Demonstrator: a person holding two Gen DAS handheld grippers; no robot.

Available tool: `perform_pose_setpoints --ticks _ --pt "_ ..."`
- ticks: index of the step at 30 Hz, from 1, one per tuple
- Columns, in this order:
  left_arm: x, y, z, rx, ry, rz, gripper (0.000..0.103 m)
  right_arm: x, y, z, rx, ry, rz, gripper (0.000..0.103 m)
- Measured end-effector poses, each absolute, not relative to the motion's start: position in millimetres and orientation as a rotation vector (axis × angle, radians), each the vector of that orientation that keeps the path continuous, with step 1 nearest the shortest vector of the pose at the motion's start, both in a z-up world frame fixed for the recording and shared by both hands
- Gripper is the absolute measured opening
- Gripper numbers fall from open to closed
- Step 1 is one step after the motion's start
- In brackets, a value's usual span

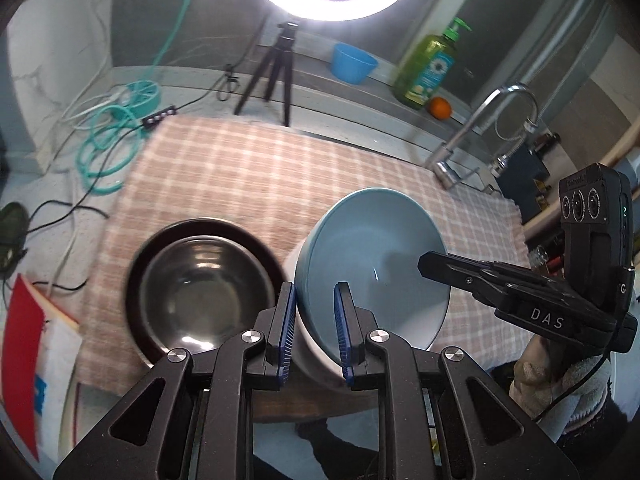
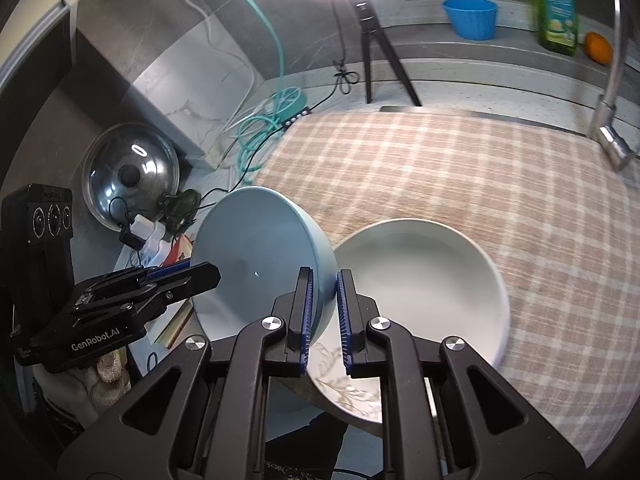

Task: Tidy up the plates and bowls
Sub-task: 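Carry the pale blue bowl and lower it into the nested steel bowls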

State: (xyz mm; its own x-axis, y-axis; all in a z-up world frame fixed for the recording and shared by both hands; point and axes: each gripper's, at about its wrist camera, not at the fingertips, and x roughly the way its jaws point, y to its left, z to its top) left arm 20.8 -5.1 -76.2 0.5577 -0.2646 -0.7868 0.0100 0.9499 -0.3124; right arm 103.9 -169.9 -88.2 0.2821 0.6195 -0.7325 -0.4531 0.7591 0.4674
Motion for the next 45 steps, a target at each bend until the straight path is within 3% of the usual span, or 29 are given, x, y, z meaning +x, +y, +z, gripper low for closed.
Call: perform_pose_setpoints --ticks 18,41,43,45 --pt "16 69 -94 -0.352 1.050 -0.061 0.017 117 -82 -109 0.095 1.170 0.798 0.012" --pt "25 84 -118 -0.371 1.123 -0.060 0.017 121 -65 -134 0.045 1.239 0.787 0.015" --pt "26 85 -119 -0.367 1.125 -0.052 0.017 120 -65 -132 0.044 1.225 0.790 0.022" --pt "25 85 -117 -0.365 1.117 -0.043 0.017 119 -67 -129 0.051 1.206 0.798 0.045"
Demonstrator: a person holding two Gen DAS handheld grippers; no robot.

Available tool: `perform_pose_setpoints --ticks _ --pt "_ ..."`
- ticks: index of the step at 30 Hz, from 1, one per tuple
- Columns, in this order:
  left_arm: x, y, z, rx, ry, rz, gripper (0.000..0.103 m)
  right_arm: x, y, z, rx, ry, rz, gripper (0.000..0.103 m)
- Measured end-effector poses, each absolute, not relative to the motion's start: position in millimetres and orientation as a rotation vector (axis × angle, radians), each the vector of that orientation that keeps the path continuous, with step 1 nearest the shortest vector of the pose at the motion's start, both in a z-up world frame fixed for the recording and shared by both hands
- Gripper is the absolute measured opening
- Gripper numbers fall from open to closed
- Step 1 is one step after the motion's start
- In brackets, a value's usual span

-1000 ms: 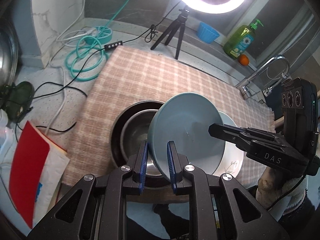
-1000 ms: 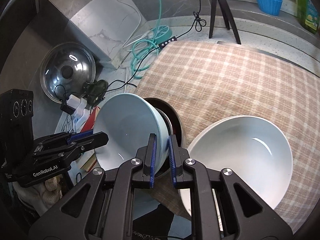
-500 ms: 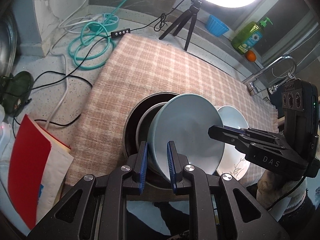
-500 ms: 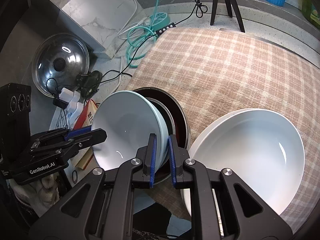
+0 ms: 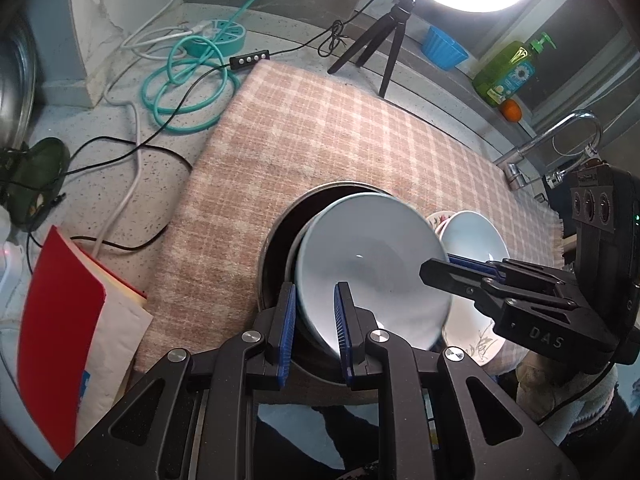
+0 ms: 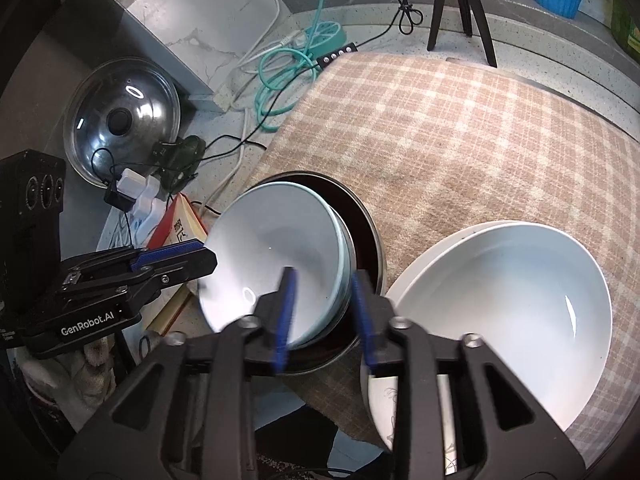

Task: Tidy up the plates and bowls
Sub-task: 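Open the left gripper and lift away from the pale blue bowl, then close the left gripper on the steel bowl rim while the right gripper grips it too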

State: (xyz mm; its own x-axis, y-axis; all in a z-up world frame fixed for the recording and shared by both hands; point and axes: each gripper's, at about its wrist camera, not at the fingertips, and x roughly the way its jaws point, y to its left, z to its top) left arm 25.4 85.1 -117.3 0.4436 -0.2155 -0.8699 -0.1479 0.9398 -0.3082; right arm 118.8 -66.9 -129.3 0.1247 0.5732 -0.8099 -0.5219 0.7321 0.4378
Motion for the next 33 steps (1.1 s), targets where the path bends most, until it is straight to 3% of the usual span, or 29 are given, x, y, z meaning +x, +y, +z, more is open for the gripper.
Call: perform_pose_setpoints --ticks 2,3,4,6,9,12,33 --pt "25 86 -115 -0.372 1.106 -0.045 0.018 117 -69 -124 0.054 1.170 0.802 0.059" --pt "25 87 -114 -0.370 1.102 -0.044 0.020 117 -70 -122 0.057 1.158 0.802 0.061" --pt "25 87 -113 -0.368 1.097 -0.041 0.025 117 -71 -120 0.055 1.147 0.799 0.062" --pt "25 87 -111 -0.361 1.089 -0.035 0.033 118 -73 -117 0.042 1.130 0.789 0.076" --pt "25 88 -109 -0.356 1.079 -0.030 0.040 119 -73 -115 0.030 1.122 0.787 0.079" --pt "27 89 -107 -0.350 1.072 -0.004 0.064 121 -76 -117 0.043 1.132 0.781 0.081" --pt "9 137 -125 -0.531 1.014 0.105 0.061 140 -133 -130 0.256 1.157 0.730 0.081"
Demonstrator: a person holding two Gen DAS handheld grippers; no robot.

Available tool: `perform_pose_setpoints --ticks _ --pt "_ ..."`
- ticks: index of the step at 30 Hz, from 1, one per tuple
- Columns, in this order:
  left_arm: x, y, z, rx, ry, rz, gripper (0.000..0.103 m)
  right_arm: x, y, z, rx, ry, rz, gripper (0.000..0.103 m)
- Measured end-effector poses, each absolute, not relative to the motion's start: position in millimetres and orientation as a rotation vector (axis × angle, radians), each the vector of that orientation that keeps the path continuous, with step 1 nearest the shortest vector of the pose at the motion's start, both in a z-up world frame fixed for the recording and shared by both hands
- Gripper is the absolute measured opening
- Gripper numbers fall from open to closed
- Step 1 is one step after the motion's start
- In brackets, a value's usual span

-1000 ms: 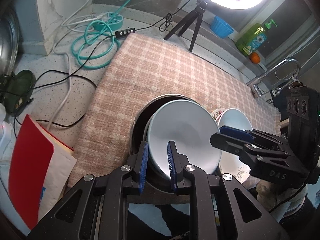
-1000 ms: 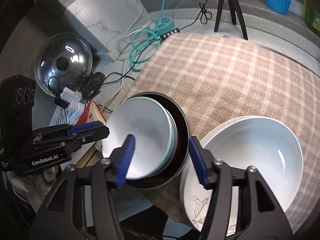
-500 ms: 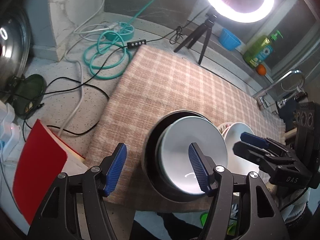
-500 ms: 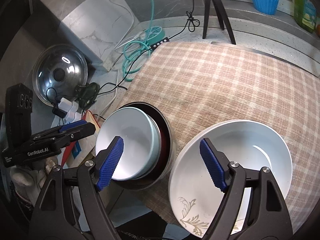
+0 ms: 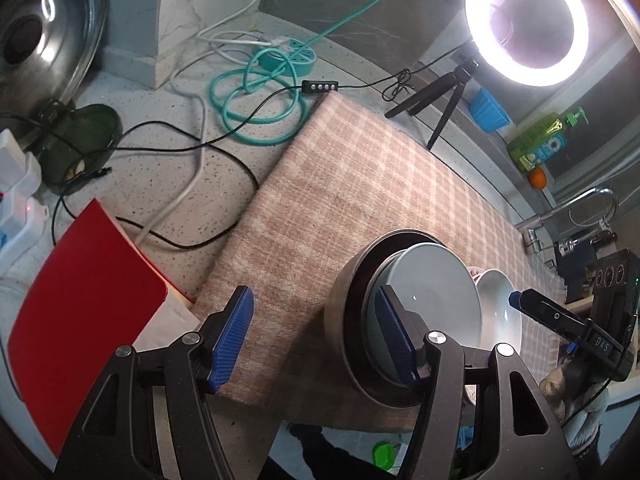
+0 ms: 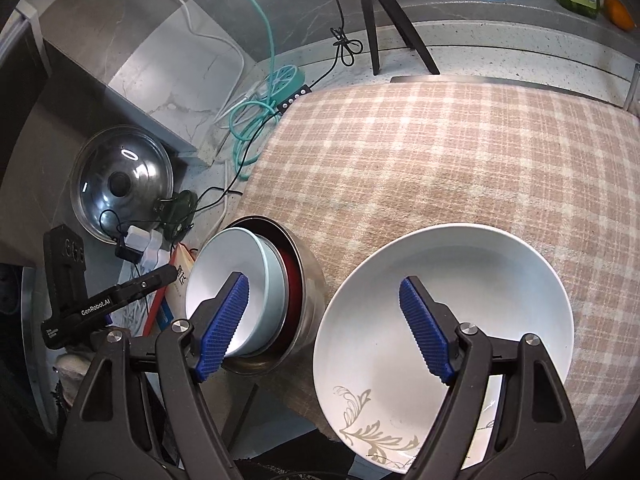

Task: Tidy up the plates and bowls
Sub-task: 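Close the left gripper on the steel bowl rim while the right gripper grips it too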

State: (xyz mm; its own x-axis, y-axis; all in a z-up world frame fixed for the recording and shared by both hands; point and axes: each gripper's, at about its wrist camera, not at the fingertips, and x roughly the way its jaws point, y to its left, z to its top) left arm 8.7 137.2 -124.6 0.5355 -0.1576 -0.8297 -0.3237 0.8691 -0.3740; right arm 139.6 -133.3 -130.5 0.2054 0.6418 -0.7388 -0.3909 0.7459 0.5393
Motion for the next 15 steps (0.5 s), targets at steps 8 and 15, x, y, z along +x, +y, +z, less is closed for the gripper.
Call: perform_pose_setpoints --ticks 8,15 --pt "4 131 -133 -0.559 1.026 0.060 0.032 135 -120 -142 0.236 1.201 0.782 0.047" --pt "4 126 -136 -0.565 1.032 0.029 0.024 133 -107 -152 0.218 1.232 0.806 0.029"
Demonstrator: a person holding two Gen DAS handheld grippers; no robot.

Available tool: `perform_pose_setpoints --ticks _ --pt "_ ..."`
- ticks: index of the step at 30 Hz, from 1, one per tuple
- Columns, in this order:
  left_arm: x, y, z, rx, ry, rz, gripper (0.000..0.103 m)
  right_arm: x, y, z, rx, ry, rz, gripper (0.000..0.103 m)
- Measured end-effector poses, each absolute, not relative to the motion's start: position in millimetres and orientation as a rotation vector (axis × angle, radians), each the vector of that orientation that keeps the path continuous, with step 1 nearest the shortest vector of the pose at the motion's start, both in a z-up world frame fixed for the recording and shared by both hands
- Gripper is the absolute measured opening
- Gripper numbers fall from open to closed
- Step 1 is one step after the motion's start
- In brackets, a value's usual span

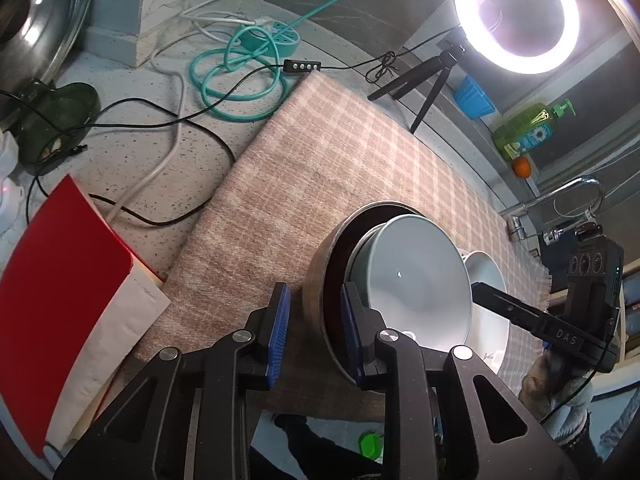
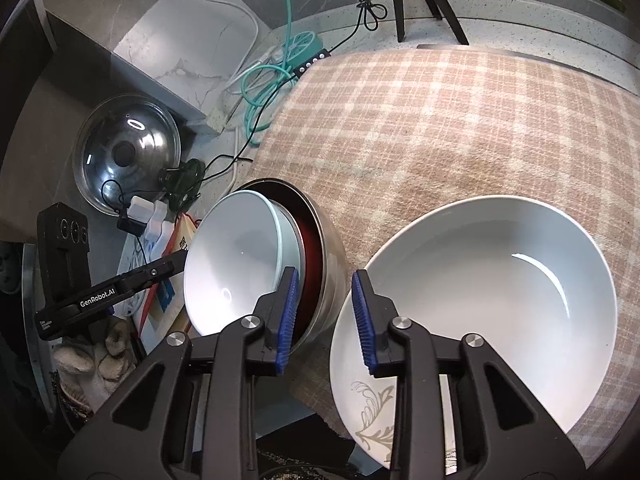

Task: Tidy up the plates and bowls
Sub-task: 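Close the left gripper on the steel bowl rim while the right gripper grips it too, then carry the nested bowls with both grippers onto the white bowl on the plate stack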

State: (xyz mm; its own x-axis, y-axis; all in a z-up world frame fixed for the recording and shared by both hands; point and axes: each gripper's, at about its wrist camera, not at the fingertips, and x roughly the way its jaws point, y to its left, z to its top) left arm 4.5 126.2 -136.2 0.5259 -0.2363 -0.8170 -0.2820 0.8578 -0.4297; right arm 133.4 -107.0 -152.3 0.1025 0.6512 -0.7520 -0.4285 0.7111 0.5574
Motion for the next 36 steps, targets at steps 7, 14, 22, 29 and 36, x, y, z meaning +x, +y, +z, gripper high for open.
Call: perform_pose_setpoints --ticks 7,14,22,29,36 --pt "8 124 -142 -0.557 1.050 0.022 0.015 134 -98 -159 0.199 1.250 0.808 0.019" --pt "13 120 -148 -0.551 1.070 0.006 0.011 136 -94 -162 0.195 1.251 0.802 0.016" --pt "15 121 -152 -0.550 1.082 0.011 0.011 138 -93 -163 0.165 1.253 0.787 0.011" --pt "19 117 -156 -0.530 1.097 0.012 0.011 136 -81 -162 0.076 1.243 0.777 0.011" --pt "21 112 -155 -0.500 1.102 0.023 0.009 135 -76 -161 0.041 1.243 0.751 0.011"
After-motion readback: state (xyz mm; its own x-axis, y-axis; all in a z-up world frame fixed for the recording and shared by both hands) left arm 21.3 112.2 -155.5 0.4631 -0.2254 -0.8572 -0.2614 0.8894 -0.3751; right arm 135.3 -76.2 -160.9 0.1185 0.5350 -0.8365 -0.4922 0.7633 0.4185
